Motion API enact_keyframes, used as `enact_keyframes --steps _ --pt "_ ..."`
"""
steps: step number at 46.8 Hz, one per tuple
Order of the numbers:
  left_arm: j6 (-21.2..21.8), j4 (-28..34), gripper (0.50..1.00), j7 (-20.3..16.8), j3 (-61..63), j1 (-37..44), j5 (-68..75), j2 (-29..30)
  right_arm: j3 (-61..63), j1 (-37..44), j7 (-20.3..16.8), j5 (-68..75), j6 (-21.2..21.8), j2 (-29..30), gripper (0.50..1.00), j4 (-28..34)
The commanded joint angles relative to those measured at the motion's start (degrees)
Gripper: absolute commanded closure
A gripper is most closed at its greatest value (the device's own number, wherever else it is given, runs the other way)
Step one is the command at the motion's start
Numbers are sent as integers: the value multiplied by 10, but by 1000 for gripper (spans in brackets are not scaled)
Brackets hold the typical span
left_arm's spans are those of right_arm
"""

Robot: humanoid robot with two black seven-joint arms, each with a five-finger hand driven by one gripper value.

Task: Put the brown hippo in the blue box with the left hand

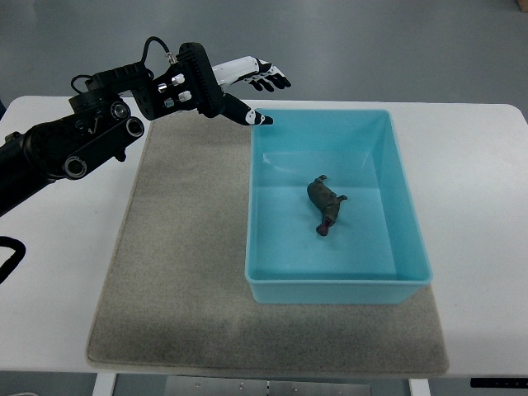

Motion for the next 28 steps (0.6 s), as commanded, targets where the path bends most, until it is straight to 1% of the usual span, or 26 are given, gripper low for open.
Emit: enact_keyframes --steps 1,8,10,11,12,13,20,24,28 --pt "13 15 703 -1 0 0 -16 0 0 0 0 0 0 0 564 0" --pt "25 38 703 0 0 0 -75 0 0 0 0 0 0 0 564 0" --pt "28 41 692 0 0 0 -94 0 0 0 0 1 0 0 564 0" --pt "32 41 648 0 0 1 -103 1 0 0 0 0 0 0 564 0" --pt "38 42 539 0 -1 1 -113 0 0 0 0 0 0 0 564 0" --pt "45 44 500 0 -1 1 -124 1 0 0 0 0 0 0 564 0" --pt "92 63 500 0 0 4 -211 -1 0 0 0 0 0 0 564 0" --pt "108 71 500 0 1 5 -272 -2 0 0 0 0 0 0 564 0" --pt "112 86 500 0 1 6 -340 -4 0 0 -1 0 0 0 564 0"
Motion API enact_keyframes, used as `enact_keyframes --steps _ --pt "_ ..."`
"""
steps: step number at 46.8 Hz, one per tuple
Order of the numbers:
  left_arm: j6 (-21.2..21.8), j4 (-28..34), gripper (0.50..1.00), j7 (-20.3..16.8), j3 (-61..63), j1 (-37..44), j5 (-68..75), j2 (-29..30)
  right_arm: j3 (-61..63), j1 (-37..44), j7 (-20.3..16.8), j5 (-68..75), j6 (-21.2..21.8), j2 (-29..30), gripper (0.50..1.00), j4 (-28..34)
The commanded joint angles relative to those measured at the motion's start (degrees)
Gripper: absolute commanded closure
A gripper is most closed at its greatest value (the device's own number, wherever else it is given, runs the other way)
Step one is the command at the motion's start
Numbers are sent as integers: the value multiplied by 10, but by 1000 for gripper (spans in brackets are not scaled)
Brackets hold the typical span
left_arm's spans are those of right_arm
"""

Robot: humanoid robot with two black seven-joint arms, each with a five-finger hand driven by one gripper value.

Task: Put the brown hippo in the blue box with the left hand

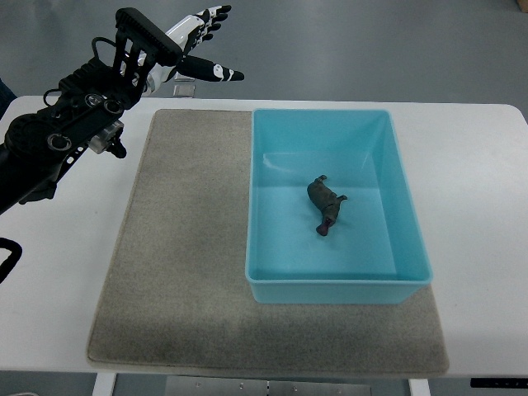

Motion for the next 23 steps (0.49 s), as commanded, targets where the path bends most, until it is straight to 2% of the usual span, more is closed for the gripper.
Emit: enact_keyframes --steps 1,23 --pt "3 13 500 -1 0 0 -64 -2 0 0 0 1 0 0 564 1" --pt "2 76 500 0 -2 2 -378 -5 0 1 0 0 0 0 564 0"
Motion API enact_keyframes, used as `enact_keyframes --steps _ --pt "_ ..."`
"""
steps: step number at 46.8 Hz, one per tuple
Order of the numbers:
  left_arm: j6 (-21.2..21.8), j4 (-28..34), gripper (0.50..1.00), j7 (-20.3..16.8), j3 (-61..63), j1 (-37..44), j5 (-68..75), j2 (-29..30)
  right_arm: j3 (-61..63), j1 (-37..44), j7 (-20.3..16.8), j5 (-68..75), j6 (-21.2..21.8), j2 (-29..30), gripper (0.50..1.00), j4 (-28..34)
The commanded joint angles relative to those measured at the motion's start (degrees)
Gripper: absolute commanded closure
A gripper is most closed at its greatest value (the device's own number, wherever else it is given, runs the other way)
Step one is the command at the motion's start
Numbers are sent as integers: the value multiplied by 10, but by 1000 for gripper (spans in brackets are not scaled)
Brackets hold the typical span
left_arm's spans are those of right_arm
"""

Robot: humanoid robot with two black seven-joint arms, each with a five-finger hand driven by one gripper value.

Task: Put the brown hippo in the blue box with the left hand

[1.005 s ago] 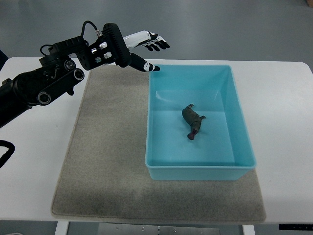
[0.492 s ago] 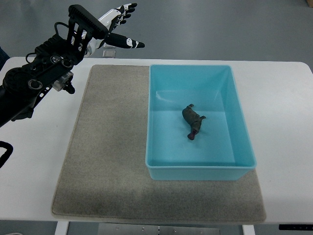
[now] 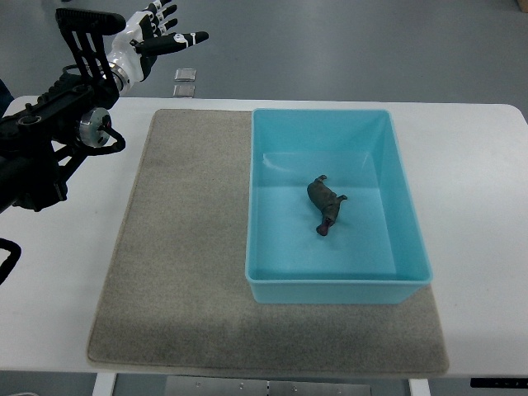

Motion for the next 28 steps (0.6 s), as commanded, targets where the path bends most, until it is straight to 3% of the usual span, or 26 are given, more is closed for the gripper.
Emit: enact_keyframes --steps 1,10,20,28 --pt "-1 11 500 0 0 1 -62 -1 0 0 -1 0 0 0 564 0" --pt "-22 20 500 0 0 8 -180 -2 0 0 0 1 0 0 564 0" --pt "-103 33 500 0 -32 30 -216 -20 0 0 -1 1 0 0 564 0" --pt "-143 43 500 0 -53 44 -215 -25 0 0 -1 1 0 0 564 0"
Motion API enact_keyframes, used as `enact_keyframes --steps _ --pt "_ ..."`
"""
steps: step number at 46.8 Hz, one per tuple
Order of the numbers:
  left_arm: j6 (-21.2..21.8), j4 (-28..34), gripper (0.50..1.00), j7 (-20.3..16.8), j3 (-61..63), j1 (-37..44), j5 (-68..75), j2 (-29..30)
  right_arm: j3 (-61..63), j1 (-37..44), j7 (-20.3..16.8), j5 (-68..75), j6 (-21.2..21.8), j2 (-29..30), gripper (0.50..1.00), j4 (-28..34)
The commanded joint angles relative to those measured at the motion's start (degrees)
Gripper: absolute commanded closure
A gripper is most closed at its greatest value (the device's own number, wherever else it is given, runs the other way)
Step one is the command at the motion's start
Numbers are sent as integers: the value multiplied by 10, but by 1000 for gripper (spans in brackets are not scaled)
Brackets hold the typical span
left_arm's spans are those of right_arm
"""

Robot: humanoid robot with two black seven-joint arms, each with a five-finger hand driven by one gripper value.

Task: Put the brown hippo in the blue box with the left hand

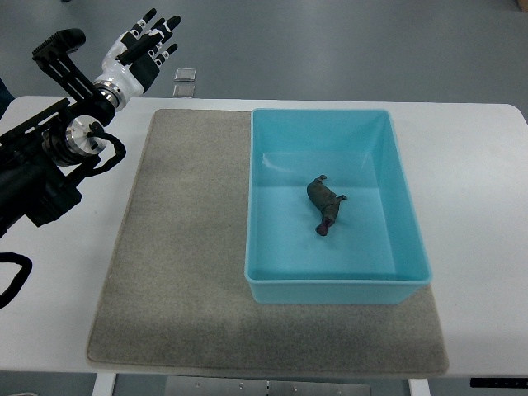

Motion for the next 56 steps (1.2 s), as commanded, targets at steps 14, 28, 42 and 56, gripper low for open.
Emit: enact_keyframes --steps 14,28,42,56 --pt "-15 1 500 -1 -3 9 5 -2 0 0 0 0 0 0 564 0" --pt "-16 1 500 -1 -1 11 9 -2 0 1 0 0 0 0 564 0" --pt "-16 0 500 -1 -1 13 9 -3 0 0 0 0 0 0 564 0" --pt "-15 -2 500 -1 -1 14 9 -3 0 0 0 -4 0 0 564 4"
